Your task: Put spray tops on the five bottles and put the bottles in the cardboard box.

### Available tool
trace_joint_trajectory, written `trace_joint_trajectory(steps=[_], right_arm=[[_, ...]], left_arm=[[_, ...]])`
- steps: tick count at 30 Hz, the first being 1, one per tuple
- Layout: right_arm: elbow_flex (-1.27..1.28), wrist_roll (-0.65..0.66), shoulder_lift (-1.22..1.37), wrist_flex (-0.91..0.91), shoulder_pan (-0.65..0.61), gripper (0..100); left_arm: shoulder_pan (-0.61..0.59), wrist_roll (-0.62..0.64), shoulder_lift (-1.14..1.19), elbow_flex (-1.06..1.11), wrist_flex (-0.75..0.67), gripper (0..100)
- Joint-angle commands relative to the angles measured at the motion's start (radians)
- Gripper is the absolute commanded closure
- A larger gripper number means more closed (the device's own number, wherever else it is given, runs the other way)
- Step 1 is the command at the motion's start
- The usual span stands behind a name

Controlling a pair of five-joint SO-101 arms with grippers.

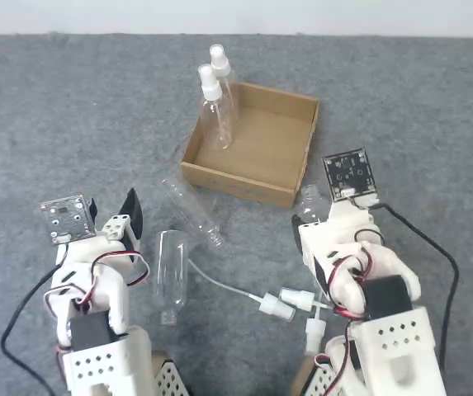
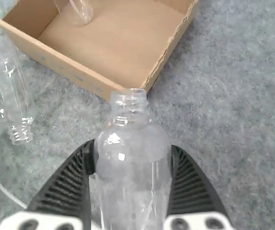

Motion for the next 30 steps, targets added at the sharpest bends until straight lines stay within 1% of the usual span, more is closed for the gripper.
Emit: trace_joint_trajectory(steps=[1, 10, 21, 30], right_arm=[[0.048, -0.015, -0.094, -0.079, -0.004, 98.2], [0.230, -0.015, -0.278, -0.180, -0.004, 98.3], [0.381, -0.015, -0.506, -0.222, -0.007, 98.3], [0.456, -0.017, -0.650, -0.214, -0.004, 98.3]], left_arm=[[-0.003, -0.011, -0.008, -0.008, -0.032, 77], [-0.003, -0.011, -0.008, -0.008, -0.032, 77], [-0.003, -0.011, -0.008, -0.008, -0.032, 77], [-0.006, -0.011, -0.008, -0.008, -0.032, 77]])
